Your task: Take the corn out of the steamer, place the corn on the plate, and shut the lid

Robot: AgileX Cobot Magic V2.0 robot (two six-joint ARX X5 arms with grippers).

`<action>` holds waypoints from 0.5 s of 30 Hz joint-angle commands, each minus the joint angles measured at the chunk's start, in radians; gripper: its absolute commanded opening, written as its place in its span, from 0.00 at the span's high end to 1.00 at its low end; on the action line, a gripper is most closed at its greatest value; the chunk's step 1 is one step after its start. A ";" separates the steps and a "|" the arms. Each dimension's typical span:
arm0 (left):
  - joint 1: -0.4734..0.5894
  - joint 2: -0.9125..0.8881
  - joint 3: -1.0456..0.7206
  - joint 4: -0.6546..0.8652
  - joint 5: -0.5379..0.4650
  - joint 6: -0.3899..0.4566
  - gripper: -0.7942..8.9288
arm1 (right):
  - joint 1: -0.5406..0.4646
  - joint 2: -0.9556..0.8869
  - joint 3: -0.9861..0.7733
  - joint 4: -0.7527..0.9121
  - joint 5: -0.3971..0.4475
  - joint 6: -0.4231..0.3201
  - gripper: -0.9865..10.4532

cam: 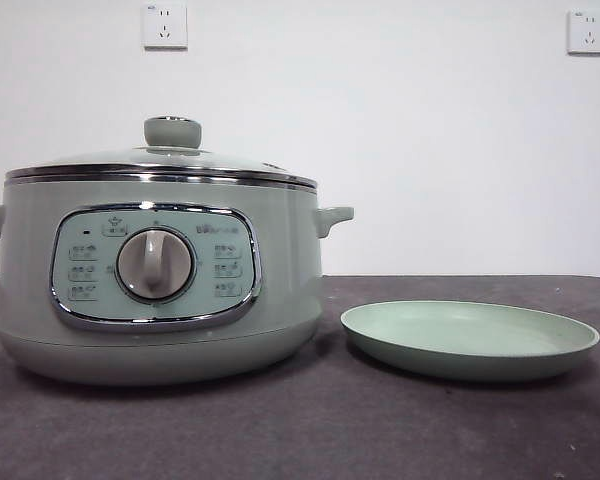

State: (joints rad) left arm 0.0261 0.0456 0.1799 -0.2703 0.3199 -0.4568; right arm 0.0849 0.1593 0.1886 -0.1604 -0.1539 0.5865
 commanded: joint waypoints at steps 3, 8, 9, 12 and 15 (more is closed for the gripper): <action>0.004 0.108 0.111 -0.002 0.018 0.066 0.93 | 0.002 0.144 0.131 -0.010 -0.078 -0.120 0.92; 0.004 0.270 0.257 -0.028 0.092 0.183 0.93 | 0.002 0.315 0.286 -0.053 -0.160 -0.220 0.92; 0.004 0.305 0.293 -0.040 0.107 0.210 0.93 | 0.002 0.353 0.322 -0.074 -0.180 -0.243 0.92; 0.004 0.406 0.396 -0.083 0.156 0.275 0.93 | 0.002 0.458 0.430 -0.154 -0.249 -0.317 0.91; 0.002 0.500 0.500 -0.138 0.213 0.314 0.93 | 0.002 0.560 0.543 -0.261 -0.321 -0.396 0.91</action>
State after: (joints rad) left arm 0.0257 0.5205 0.6518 -0.3962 0.5121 -0.2001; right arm 0.0849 0.6968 0.7021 -0.4019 -0.4557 0.2684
